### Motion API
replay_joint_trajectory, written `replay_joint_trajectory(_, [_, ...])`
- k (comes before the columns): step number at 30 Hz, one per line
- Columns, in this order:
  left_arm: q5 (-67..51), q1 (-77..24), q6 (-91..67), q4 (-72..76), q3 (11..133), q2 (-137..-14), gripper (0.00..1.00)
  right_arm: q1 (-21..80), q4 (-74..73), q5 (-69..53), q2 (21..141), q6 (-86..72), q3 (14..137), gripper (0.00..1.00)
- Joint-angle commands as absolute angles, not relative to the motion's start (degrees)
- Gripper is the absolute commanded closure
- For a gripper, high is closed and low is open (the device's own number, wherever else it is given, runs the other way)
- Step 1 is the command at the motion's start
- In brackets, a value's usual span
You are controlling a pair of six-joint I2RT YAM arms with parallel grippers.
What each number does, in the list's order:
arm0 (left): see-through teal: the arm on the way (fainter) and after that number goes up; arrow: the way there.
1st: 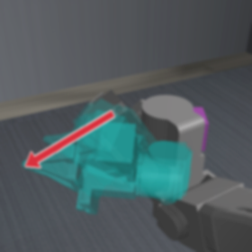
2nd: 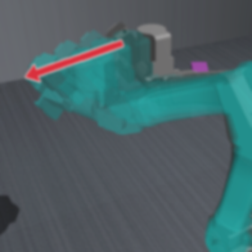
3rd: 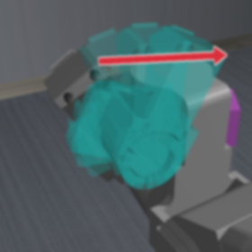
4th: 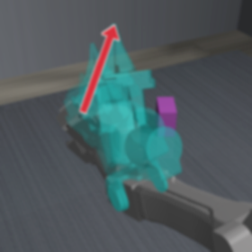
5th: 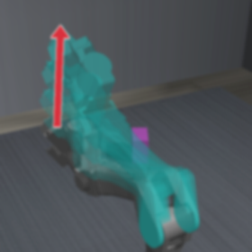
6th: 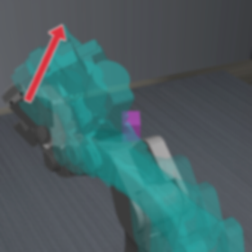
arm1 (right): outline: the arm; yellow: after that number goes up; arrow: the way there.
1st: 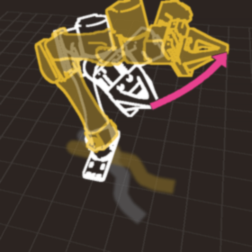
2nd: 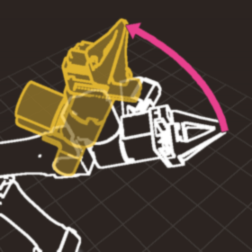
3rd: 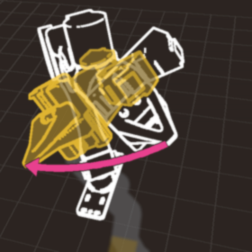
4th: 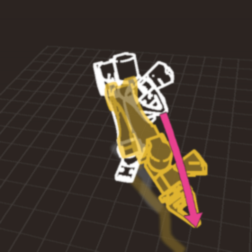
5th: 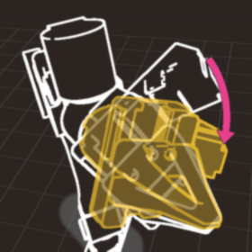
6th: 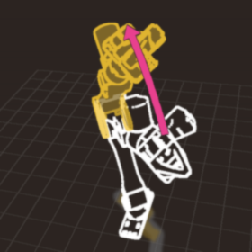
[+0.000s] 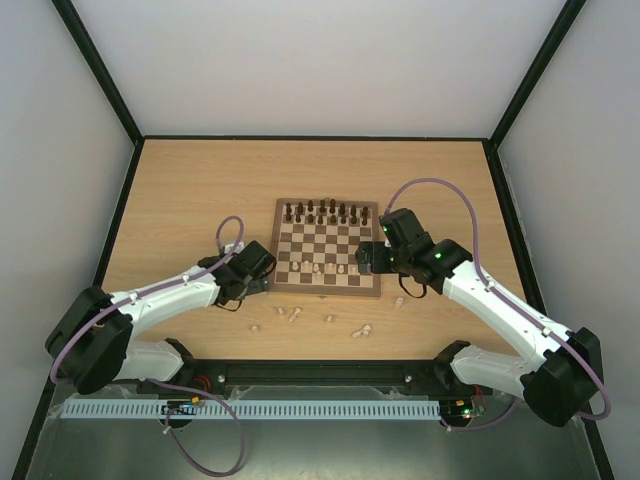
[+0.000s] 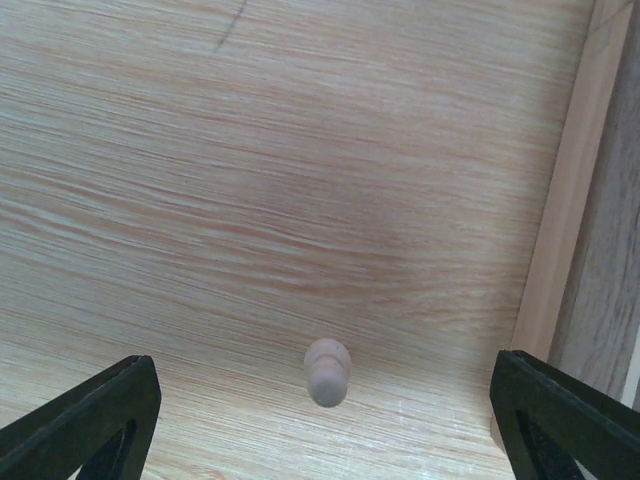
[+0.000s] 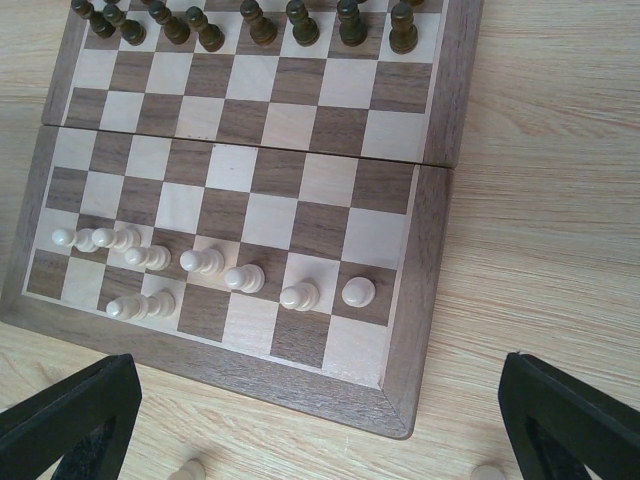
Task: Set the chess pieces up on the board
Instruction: Pick up the chess piece at the center of the board.
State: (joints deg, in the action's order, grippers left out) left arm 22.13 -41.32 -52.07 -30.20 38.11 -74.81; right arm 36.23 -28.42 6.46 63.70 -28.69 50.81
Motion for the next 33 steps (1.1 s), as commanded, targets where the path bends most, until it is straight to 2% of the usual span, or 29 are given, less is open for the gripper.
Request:
replay_joint_trajectory(1, [20.81, -40.96, -52.05, -28.41, 36.43, -74.76, 0.11, 36.01, -29.40, 6.07, 63.11, -28.30, 50.11, 0.01])
replay_joint_trajectory(6, [20.51, -40.96, -51.87, -27.66, 36.21, -75.94, 0.36, 36.03, -29.32, 5.98, 63.24, -28.30, 50.03, 0.01])
replay_joint_trajectory(11, [20.48, -40.87, -51.64, -27.09, 35.98, -77.32, 0.40, 36.04, -29.34, 6.20, 63.19, -28.30, 49.93, 0.01])
replay_joint_trajectory(15, [20.03, -40.83, -51.18, -25.85, 35.95, -78.22, 0.50, 35.98, -29.31, 6.10, 63.28, -28.30, 49.93, 0.01])
replay_joint_trajectory(21, [19.39, -40.61, -50.57, -25.15, 36.00, -78.80, 0.79, 36.08, -29.35, 6.04, 63.19, -28.30, 49.89, 0.01])
replay_joint_trajectory(25, [19.00, -40.61, -50.13, -25.13, 36.24, -79.00, 0.91, 36.04, -29.28, 6.02, 63.11, -28.30, 49.86, 0.01])
replay_joint_trajectory(29, [18.56, -40.67, -49.40, -27.05, 38.34, -78.36, 0.96, 36.03, -29.27, 6.14, 63.11, -28.30, 49.88, 0.01])
replay_joint_trajectory(33, [18.77, -40.72, -47.02, -30.91, 43.83, -75.91, 0.97, 35.99, -29.44, 6.34, 63.03, -28.38, 49.80, 0.02])
